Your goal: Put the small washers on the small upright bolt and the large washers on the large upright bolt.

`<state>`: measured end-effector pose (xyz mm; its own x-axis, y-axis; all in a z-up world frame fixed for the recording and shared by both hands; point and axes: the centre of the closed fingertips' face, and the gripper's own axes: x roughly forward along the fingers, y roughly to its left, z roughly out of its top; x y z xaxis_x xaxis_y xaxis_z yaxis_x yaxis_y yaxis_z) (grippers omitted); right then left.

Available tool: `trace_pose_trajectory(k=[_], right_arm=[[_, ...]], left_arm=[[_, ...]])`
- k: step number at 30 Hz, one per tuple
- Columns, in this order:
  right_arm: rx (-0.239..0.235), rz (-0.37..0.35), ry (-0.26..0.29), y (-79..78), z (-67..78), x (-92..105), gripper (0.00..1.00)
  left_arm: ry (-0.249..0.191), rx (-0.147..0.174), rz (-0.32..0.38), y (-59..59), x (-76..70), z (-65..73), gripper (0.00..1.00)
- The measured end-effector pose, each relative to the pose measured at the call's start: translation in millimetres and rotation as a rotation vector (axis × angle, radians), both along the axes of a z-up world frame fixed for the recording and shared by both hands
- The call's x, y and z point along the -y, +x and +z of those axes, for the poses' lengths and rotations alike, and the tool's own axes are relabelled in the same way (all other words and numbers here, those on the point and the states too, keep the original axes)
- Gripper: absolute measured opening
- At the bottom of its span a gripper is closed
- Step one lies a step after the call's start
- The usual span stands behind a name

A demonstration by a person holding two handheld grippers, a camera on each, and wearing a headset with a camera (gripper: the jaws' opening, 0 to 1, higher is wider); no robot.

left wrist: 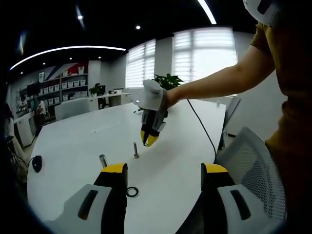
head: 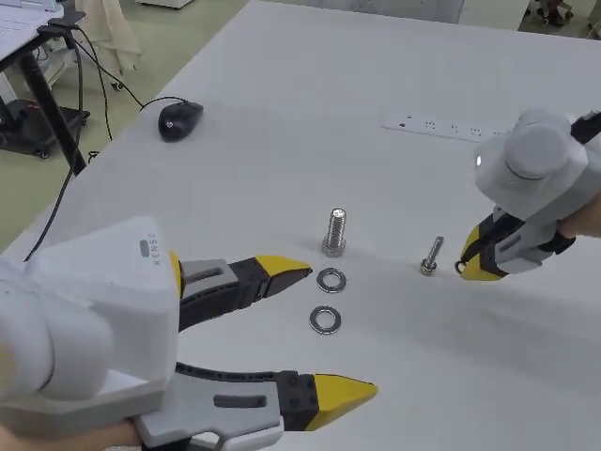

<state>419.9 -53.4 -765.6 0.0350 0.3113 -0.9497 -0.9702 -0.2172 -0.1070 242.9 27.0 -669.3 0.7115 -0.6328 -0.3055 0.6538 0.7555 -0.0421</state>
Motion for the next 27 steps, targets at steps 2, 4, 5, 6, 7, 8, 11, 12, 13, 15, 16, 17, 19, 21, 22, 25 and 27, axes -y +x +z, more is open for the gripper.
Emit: trace_pose_trajectory(k=[2, 4, 5, 6, 7, 8, 11, 12, 13, 15, 16, 17, 19, 21, 22, 25, 27], right_arm=[[0.012, -0.004, 0.003, 3.8, 3.9, -3.0, 0.12], [0.017, 0.000, 0.008, 5.8, 7.4, -7.0, 0.12], [0.019, 0.003, 0.009, 6.6, 8.3, -9.2, 0.12], [0.025, 0.008, 0.008, 7.5, 8.7, -10.5, 0.12], [0.025, 0.010, 0.006, 8.8, 9.2, -12.1, 0.12], [0.028, 0.012, 0.006, 9.6, 9.9, -13.3, 0.12], [0.037, 0.013, 0.006, 14.4, 11.2, -17.3, 0.12], [0.040, 0.014, 0.004, 15.3, 11.0, -18.2, 0.12], [0.042, 0.022, 0.002, 15.8, 10.8, -19.7, 0.12], [0.044, 0.031, -0.006, 16.8, 9.6, -22.2, 0.12], [0.043, 0.034, -0.007, 17.0, 9.5, -23.1, 0.12], [0.039, 0.036, -0.007, 17.3, 9.2, -24.7, 0.12], [0.041, 0.040, -0.008, 18.0, 8.9, -26.2, 0.12], [0.038, 0.044, -0.008, 18.3, 8.0, -28.4, 0.12], [0.039, 0.051, -0.015, 18.5, 7.0, -28.5, 0.12], [0.036, 0.057, -0.016, 18.8, 5.1, -29.2, 0.12], [0.036, 0.060, -0.017, 19.0, 4.5, -30.1, 0.12]], left_arm=[[-0.003, 0.002, 0.000, 0.2, -0.3, 0.8, 0.60], [-0.002, 0.004, 0.003, 0.6, -1.2, 1.1, 0.60], [-0.001, 0.003, 0.005, 0.8, -1.8, 0.9, 0.60], [-0.002, 0.004, 0.006, 1.1, -2.3, 0.9, 0.60], [-0.003, 0.003, 0.008, 1.3, -2.9, 0.8, 0.60], [-0.003, 0.003, 0.009, 1.5, -3.5, 0.6, 0.60], [-0.005, 0.003, 0.016, 2.2, -5.8, 0.4, 0.60], [-0.005, 0.003, 0.018, 2.4, -6.5, 0.2, 0.60], [-0.004, 0.002, 0.020, 2.7, -7.2, -0.2, 0.60], [-0.004, 0.001, 0.023, 3.5, -8.3, -0.6, 0.60], [-0.005, 0.002, 0.024, 3.9, -8.7, -0.4, 0.60], [-0.007, 0.002, 0.026, 4.5, -9.2, -0.3, 0.60], [-0.008, 0.003, 0.028, 5.0, -9.8, -0.4, 0.60], [-0.010, 0.002, 0.029, 5.5, -10.5, -0.8, 0.60], [-0.009, 0.003, 0.030, 5.9, -11.1, -0.9, 0.60], [-0.013, 0.005, 0.034, 6.8, -12.5, -0.7, 0.60], [-0.015, 0.006, 0.036, 7.2, -13.2, -0.6, 0.60]])
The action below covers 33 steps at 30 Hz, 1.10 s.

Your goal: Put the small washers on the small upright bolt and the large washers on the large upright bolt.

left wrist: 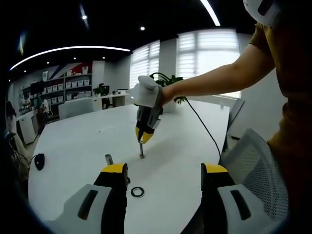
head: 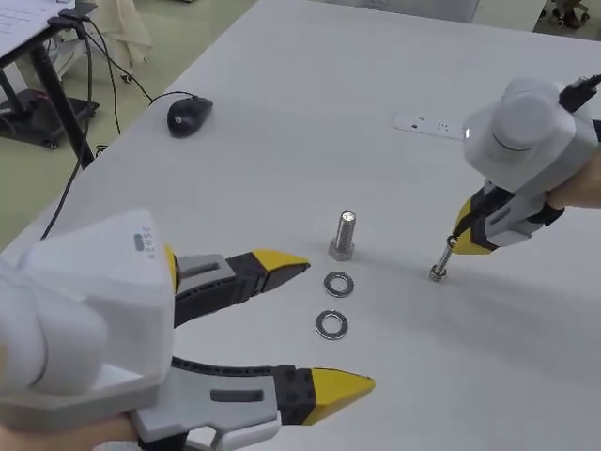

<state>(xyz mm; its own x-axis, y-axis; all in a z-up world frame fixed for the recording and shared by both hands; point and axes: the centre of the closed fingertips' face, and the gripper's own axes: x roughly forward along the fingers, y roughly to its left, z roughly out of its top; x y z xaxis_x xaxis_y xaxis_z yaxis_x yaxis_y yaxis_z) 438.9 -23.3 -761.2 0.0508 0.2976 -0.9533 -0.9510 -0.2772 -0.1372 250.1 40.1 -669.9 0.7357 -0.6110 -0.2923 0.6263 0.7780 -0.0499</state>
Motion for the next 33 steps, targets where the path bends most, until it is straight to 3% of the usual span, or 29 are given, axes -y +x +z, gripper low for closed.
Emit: trace_pose_trajectory(k=[13, 33], right_arm=[[0.001, 0.023, -0.034, -0.7, -13.3, -1.4, 0.12], [-0.037, 0.037, -0.050, -4.5, -42.3, -1.3, 0.13]], left_arm=[[-0.004, -0.008, 0.003, -0.7, -1.2, -3.5, 0.60], [-0.011, -0.027, 0.013, 3.3, -6.2, -9.1, 0.60]])
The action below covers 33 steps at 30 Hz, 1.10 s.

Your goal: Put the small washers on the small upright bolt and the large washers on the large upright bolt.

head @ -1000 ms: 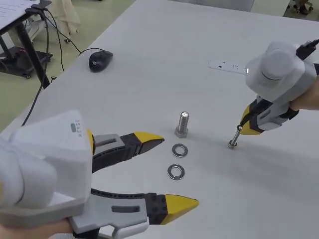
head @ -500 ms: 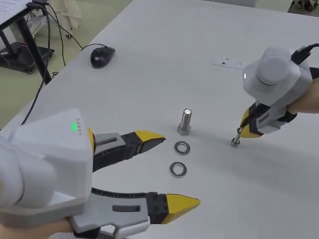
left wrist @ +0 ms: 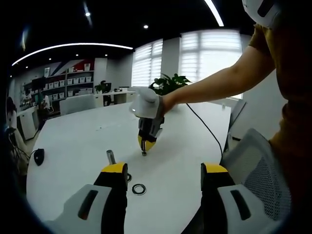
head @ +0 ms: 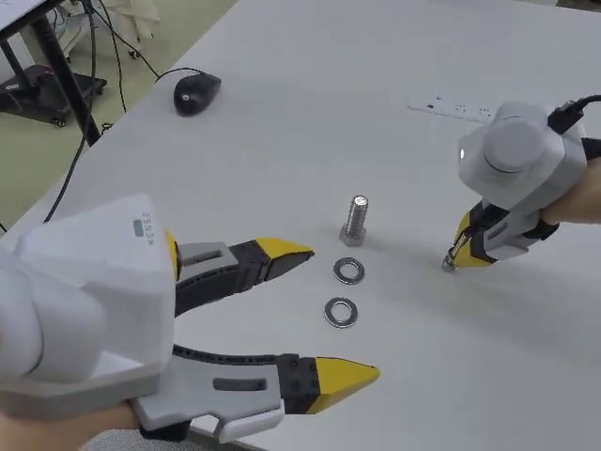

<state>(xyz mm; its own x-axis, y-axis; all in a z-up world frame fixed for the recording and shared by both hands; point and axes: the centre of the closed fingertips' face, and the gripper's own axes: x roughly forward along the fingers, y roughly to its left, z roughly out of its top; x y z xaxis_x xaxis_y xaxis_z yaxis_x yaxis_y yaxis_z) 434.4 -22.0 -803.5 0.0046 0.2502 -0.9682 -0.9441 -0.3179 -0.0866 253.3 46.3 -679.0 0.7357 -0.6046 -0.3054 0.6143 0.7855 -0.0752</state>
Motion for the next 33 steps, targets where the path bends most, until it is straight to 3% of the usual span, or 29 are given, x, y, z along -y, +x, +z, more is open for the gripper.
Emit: trace_pose_trajectory(k=[15, 26, 33], right_arm=[[-0.002, 0.010, 0.023, 0.7, -2.7, -1.9, 0.16], [0.016, -0.023, 0.031, -1.6, 8.6, 12.4, 0.16], [0.013, -0.047, 0.043, -15.2, 16.8, 23.3, 0.16]], left_arm=[[0.002, -0.008, -0.003, 2.2, -0.8, -0.8, 0.60], [0.016, -0.006, -0.008, -1.6, -0.1, 0.2, 0.60], [0.033, 0.004, -0.016, -8.2, 0.5, 3.5, 0.60]])
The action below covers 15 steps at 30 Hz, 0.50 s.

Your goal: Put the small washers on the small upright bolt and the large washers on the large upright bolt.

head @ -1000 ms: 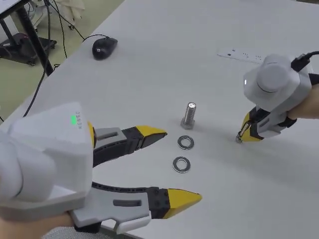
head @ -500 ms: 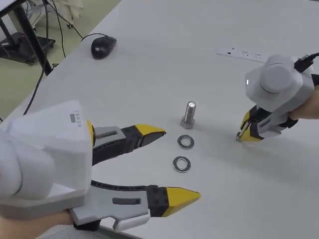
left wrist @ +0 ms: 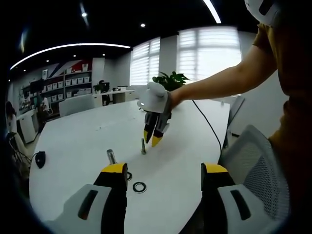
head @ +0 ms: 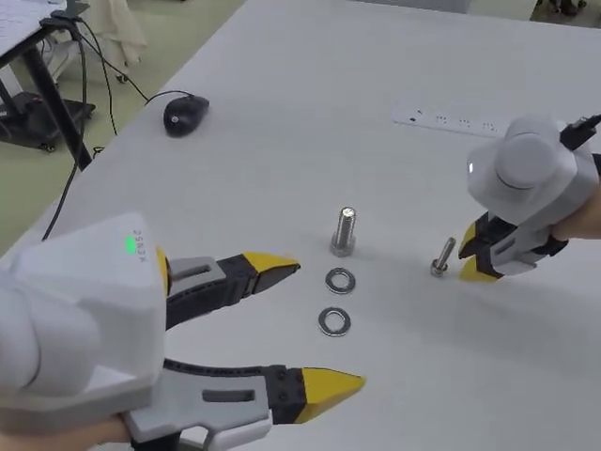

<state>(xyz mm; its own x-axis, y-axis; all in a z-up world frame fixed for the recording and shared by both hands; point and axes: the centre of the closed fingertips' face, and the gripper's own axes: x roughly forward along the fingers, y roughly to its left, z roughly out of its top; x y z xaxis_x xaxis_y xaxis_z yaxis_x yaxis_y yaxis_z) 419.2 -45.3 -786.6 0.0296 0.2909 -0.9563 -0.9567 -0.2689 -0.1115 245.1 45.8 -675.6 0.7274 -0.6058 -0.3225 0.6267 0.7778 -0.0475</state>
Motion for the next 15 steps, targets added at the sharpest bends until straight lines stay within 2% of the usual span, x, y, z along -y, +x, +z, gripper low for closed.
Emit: trace_pose_trajectory(k=[8, 15], right_arm=[[-0.023, -0.023, 0.027, -23.2, 2.0, 3.8, 0.16], [-0.047, 0.014, 0.042, -51.5, 0.4, -10.0, 0.16]], left_arm=[[0.031, 0.018, -0.009, -8.8, 2.2, 5.5, 0.60], [0.039, 0.024, -0.001, -18.4, 2.2, 7.7, 0.60]])
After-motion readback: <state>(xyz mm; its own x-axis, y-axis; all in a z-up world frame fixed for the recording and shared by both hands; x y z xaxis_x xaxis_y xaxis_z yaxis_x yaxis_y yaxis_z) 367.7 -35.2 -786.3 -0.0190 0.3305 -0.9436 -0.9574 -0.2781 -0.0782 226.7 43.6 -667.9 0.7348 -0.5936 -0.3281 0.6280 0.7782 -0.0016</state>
